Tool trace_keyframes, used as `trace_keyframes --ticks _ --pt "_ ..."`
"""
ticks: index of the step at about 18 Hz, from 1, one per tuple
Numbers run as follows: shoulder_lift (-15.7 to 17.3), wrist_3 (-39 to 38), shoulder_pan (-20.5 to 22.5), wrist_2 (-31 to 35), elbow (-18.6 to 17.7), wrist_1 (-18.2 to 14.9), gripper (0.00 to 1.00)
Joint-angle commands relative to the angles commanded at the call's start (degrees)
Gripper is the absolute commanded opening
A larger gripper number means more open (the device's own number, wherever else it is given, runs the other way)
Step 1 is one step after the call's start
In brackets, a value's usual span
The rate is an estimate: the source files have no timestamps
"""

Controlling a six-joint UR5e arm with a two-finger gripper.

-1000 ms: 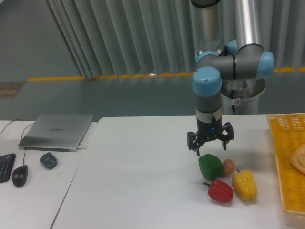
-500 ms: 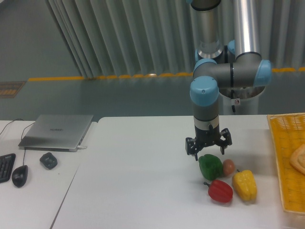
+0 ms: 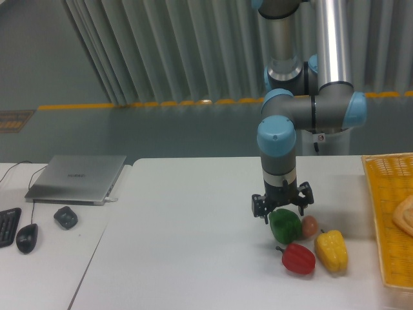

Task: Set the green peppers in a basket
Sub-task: 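Lower the open gripper around the green pepper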

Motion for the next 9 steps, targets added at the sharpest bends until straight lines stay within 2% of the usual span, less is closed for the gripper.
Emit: trace_keyframes --ticks 9 --pt "-0.4 0.0 0.0 3.0 -0.3 0.0 1.00"
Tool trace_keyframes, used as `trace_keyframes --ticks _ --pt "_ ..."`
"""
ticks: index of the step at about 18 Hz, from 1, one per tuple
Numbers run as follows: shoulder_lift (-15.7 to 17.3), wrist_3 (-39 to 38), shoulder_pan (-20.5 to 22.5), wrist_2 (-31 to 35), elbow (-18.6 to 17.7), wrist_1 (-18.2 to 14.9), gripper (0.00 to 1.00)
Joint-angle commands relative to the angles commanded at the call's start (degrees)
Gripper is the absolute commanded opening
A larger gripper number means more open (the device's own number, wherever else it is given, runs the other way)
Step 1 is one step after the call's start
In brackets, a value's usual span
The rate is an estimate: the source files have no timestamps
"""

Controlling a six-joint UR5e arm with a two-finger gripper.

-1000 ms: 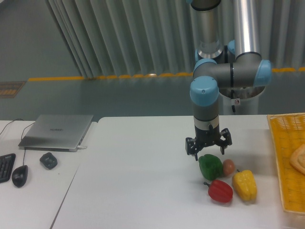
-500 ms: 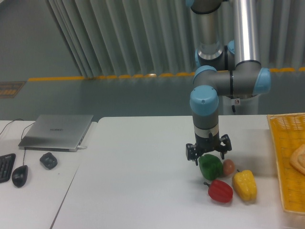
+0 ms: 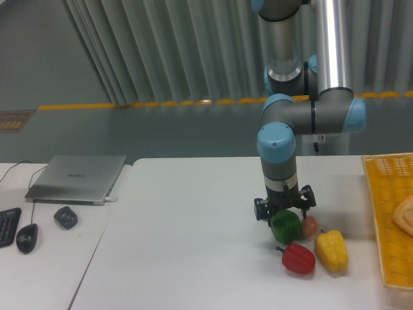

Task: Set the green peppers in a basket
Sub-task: 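Lower the open gripper around the green pepper, then close the gripper on the green pepper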

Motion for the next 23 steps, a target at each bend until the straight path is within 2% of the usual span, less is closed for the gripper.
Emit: trace_keyframes --ticks 1,3,7,12,17,23 --pt "-0.1 0.0 0.0 0.0 0.1 0.0 0.99" --pt "0.1 0.0 -0.1 -0.1 0.2 0.0 0.89" --pt "-0.1 0.0 -1.0 0.0 0.3 0.1 0.88" --pt "-0.2 -0.3 -1.1 -0.1 0.3 0.0 0.62" --pt "-0.4 0.0 -1.3 -0.1 0.6 0.0 0.58" --pt "1.0 0.2 -1.4 0.0 1.7 -0.9 0.56"
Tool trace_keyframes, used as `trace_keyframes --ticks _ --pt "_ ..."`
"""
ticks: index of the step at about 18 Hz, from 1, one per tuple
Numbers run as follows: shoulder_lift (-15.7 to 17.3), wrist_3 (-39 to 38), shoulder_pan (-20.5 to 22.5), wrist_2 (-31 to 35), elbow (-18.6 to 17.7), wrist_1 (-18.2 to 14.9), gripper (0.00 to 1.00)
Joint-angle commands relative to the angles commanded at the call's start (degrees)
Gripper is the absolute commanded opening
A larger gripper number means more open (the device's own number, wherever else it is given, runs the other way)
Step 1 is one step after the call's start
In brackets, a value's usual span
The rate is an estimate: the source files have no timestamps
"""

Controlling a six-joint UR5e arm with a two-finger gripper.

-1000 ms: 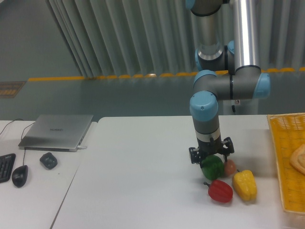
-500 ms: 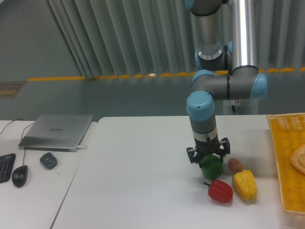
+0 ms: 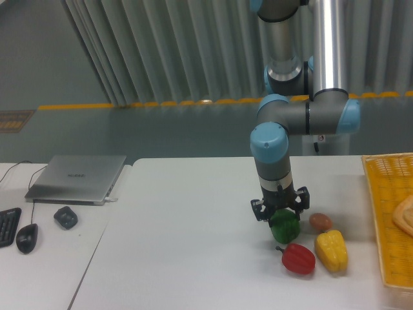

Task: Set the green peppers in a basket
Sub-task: 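Close the gripper on the green pepper, then lift the green pepper and carry it toward the yellow basket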

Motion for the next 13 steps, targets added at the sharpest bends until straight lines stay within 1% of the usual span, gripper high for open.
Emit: trace_keyframes --ticks 1,2,5,6,8,9,13 --pt "0.2 0.3 0.0 0.0 0.3 -0.9 0.56" --pt "0.4 1.0 0.0 0.0 1.5 -2.4 0.56" --pt "1.2 6.1 0.3 0.0 4.0 -8.4 0.56" --pt "1.5 8.1 0.5 0.0 4.7 -9.7 0.56" --pt "3.8 11.2 1.1 0.1 4.7 -10.4 0.56" --pt "4.4 13.4 1.7 0.1 4.6 -11.0 0.56" --pt "6.2 25.6 4.4 1.0 4.5 -13.5 0.56"
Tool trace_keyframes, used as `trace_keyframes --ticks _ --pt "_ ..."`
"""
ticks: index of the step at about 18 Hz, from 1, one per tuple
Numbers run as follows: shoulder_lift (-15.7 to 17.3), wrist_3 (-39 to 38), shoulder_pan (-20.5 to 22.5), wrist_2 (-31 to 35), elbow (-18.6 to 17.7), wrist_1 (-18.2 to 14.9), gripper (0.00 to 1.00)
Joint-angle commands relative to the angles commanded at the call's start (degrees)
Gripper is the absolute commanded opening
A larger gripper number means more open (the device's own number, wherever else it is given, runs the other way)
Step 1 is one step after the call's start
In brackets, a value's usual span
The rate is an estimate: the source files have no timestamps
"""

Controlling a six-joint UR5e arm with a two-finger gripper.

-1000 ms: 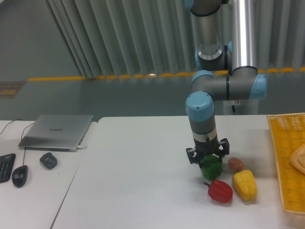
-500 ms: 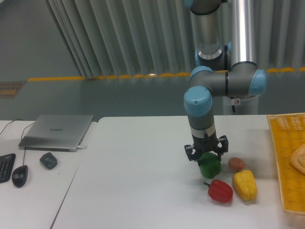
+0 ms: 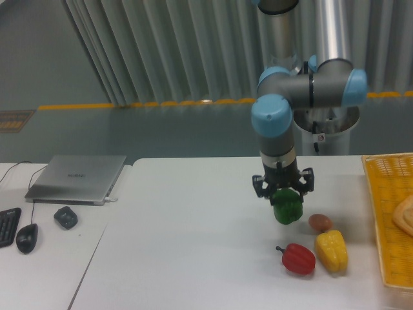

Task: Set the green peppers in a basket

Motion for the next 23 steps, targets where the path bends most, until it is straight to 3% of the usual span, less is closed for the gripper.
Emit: trace_keyframes --ticks 5,11,17,23 --pt "1.5 12.7 4.7 3.8 0.0 -0.4 0.56" --pt "3.2 35.8 12.7 5.8 0.0 -0.3 0.56" --pt "3.1 55.0 19.2 12.0 0.1 0.6 0.56" --pt "2.5 64.4 22.3 12.7 -1.1 3.2 0.56"
